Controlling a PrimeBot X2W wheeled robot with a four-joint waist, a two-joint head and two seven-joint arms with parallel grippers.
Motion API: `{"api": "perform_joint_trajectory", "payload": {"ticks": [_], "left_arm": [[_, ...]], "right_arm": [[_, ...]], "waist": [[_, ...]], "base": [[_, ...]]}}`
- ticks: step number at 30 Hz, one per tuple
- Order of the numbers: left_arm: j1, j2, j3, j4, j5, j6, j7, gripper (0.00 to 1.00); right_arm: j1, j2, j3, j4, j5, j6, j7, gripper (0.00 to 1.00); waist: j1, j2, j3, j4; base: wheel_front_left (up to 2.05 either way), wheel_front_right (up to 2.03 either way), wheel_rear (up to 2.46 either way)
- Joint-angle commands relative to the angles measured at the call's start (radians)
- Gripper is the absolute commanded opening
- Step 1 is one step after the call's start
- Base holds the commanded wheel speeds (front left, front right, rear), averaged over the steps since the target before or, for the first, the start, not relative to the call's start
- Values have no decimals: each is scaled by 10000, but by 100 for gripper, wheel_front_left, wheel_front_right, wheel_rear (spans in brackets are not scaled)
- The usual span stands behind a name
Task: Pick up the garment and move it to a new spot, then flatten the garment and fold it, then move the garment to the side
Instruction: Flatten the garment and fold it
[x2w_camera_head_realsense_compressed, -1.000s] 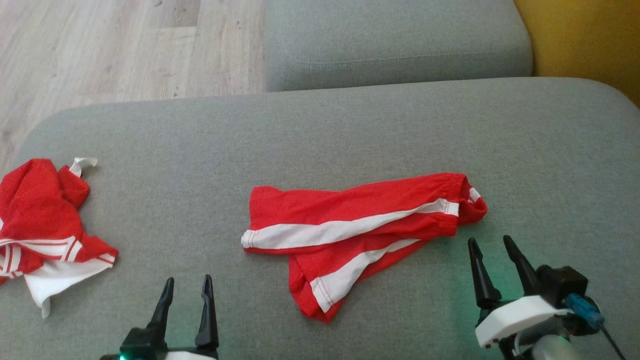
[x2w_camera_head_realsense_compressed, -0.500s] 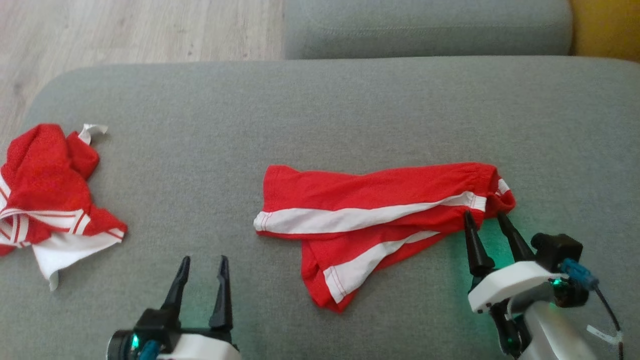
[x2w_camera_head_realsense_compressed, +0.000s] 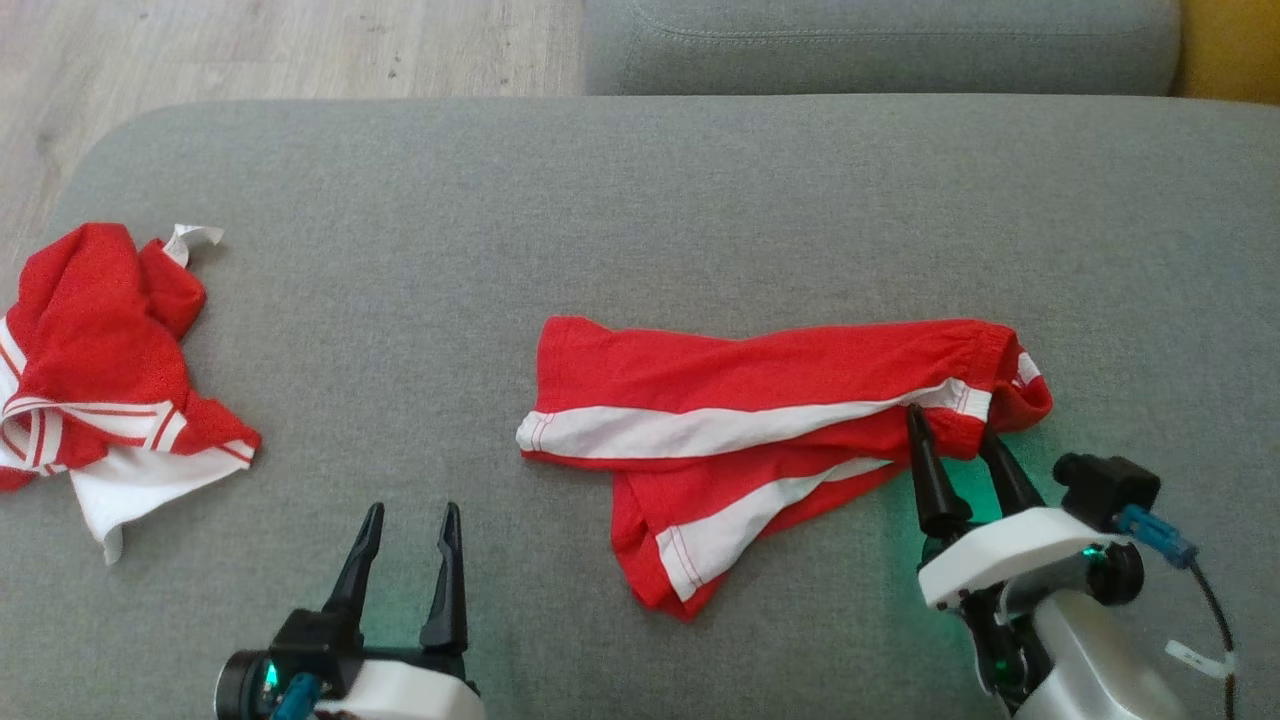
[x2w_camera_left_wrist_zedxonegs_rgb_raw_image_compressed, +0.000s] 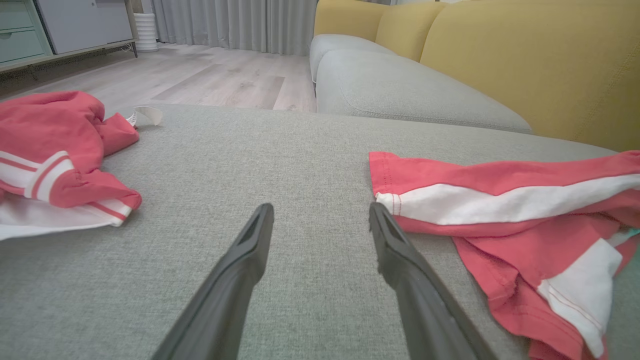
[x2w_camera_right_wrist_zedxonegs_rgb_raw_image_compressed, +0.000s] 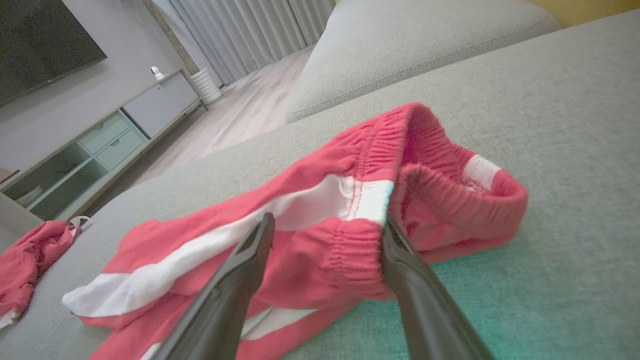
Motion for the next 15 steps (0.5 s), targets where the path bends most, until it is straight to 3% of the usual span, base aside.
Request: {"api": "perform_joint_trajectory", "payload": {"ticks": [1,15], "left_arm": [[-441,10,239,-283,20,-40,-51,100],[-569,10,216,-166,-127,-57,-51,100]], "right_arm": [[-430,-133,221,-514,462,-6,-111,100],[-553,-405,683,-721,2376,-6,-111,98]], "waist": [[0,0,43,5],[0,0,279,47]], "base": [[0,0,0],[0,0,0]]}}
